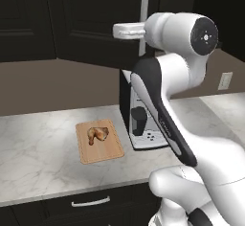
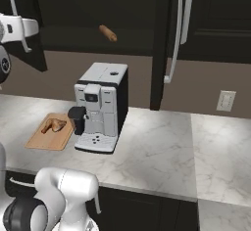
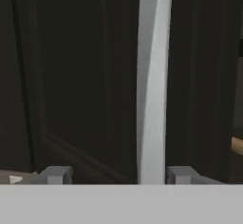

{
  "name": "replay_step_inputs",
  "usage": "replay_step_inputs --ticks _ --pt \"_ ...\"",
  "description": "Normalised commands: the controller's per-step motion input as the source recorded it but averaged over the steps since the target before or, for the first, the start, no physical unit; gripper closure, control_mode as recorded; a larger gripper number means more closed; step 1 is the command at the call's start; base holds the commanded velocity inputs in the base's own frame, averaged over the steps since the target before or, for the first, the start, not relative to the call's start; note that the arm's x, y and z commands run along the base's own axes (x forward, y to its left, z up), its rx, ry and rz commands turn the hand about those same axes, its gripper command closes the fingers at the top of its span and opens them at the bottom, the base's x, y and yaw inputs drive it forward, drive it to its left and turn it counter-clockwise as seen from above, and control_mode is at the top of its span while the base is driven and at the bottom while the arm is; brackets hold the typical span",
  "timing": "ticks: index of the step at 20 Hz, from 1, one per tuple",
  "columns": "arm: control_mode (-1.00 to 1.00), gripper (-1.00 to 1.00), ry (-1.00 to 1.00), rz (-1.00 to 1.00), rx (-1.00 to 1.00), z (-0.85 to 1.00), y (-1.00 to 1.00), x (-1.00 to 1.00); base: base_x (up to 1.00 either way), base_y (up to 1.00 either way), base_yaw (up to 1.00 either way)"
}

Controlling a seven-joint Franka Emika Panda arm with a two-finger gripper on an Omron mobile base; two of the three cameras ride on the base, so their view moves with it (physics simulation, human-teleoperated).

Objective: Open the cabinet, retrieve the rolling pin, and place it next to the meat on the cutting board to prepare for tenderizing.

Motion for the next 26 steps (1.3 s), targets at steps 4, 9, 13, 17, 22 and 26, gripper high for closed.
replay_step_inputs --ticks 4,9,13,17,22,26 --pt "-1.00 -1.00 0.00 0.00 0.17 0.12 -0.47 -0.59 0.00 0.00 0.00" --pt "-1.00 -1.00 0.02 0.00 0.22 0.14 -0.49 -0.56 0.00 0.00 0.00" --pt "-1.00 -1.00 0.06 0.00 0.23 0.22 -0.59 -0.44 0.00 0.00 0.00" --pt "-1.00 -1.00 0.10 0.03 0.21 0.06 -0.52 -0.25 0.00 0.00 0.00" --pt "-1.00 -1.00 0.10 0.04 0.13 -0.10 -0.27 0.00 0.00 0.00 0.00" --pt "-1.00 -1.00 0.01 0.02 0.14 -0.25 -0.29 0.05 0.00 0.00 0.00"
